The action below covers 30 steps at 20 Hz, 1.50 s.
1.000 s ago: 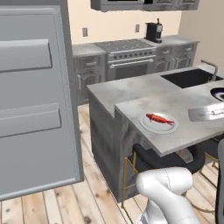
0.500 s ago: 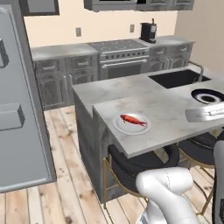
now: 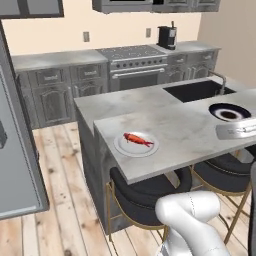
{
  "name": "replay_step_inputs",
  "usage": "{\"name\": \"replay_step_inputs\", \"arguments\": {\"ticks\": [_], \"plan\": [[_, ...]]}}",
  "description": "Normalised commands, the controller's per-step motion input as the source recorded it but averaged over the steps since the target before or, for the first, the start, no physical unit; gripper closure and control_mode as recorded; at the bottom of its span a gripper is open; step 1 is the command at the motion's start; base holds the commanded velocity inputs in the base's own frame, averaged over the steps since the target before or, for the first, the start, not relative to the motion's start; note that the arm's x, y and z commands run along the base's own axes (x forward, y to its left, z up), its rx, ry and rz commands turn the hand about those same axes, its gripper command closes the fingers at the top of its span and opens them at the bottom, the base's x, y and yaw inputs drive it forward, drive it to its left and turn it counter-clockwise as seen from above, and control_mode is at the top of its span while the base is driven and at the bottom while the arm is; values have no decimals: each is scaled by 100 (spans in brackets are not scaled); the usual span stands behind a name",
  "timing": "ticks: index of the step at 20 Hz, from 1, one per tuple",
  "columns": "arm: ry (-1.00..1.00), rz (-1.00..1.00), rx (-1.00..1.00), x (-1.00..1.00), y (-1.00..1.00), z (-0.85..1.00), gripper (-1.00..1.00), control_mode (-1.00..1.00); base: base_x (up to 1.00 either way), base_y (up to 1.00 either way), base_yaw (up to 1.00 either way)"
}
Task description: Transport the fish and tomato to the fridge. Place the fish on the rack containing meat and place the tomato on the rack containing the vegetable, ensuring meats and vegetables are on different racks.
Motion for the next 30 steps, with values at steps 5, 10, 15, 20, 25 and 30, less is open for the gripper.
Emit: {"name": "replay_step_inputs", "arguments": {"ticks": [5, 10, 15, 20, 25, 30], "plan": [[0, 0, 0, 0, 0, 0, -100, 100, 91, 88, 23], [0, 0, 0, 0, 0, 0, -100, 100, 100, 16, 51], [0, 0, 0, 0, 0, 0, -100, 100, 95, 0, 55], [0, 0, 0, 0, 0, 0, -100, 100, 74, -1, 15], [25, 0, 0, 85, 0, -22, -100, -100, 0, 0, 0], [24, 0, 0, 99, 12, -53, -100, -100, 0, 0, 0]]}}
